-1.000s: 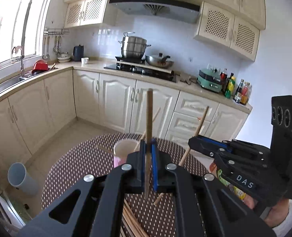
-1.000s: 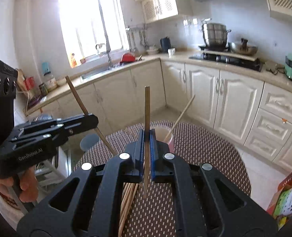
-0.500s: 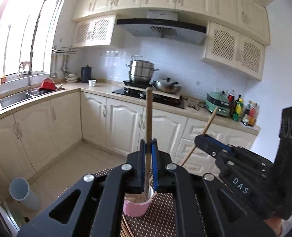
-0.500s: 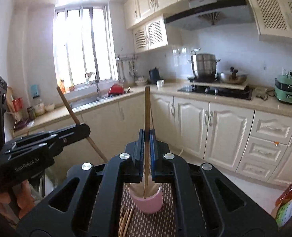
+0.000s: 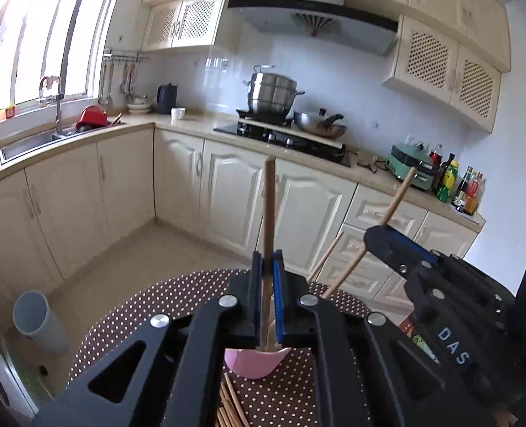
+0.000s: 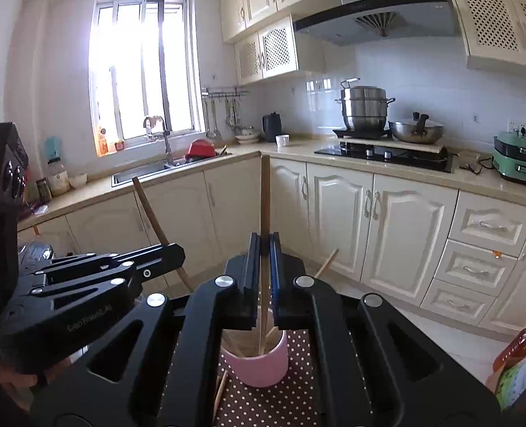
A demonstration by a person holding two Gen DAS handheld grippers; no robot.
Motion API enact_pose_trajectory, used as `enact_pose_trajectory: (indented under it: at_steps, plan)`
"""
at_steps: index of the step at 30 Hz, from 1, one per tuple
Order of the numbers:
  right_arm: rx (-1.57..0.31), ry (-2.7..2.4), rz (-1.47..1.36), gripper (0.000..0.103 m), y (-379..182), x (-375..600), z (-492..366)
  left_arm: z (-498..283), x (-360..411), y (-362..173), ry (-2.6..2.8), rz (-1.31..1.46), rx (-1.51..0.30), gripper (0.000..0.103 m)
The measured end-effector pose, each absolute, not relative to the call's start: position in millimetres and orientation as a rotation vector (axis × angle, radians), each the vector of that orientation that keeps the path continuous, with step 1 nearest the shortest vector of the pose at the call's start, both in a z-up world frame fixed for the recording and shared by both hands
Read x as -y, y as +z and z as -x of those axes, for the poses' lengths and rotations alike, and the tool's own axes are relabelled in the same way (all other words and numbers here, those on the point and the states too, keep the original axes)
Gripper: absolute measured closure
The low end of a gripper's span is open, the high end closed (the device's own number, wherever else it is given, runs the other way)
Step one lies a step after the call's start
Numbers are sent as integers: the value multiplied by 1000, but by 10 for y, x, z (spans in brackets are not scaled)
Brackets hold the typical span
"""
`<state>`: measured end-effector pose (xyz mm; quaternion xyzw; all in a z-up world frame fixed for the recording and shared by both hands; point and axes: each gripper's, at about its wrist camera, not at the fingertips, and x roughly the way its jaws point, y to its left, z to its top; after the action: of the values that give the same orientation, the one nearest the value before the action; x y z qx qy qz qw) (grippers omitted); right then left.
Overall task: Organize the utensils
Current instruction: 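Raise both held chopsticks upright and move them over the pink cup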
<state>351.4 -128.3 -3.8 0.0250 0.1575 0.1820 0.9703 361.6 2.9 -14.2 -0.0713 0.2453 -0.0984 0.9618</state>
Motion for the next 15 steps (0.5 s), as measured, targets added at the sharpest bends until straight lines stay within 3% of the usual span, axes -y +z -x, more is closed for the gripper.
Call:
enact_pose_trajectory:
  at_steps: [15]
  plan:
    - [-378, 346, -57, 97, -473, 1283, -3501, -3549, 65, -542, -222, 110, -541, 97]
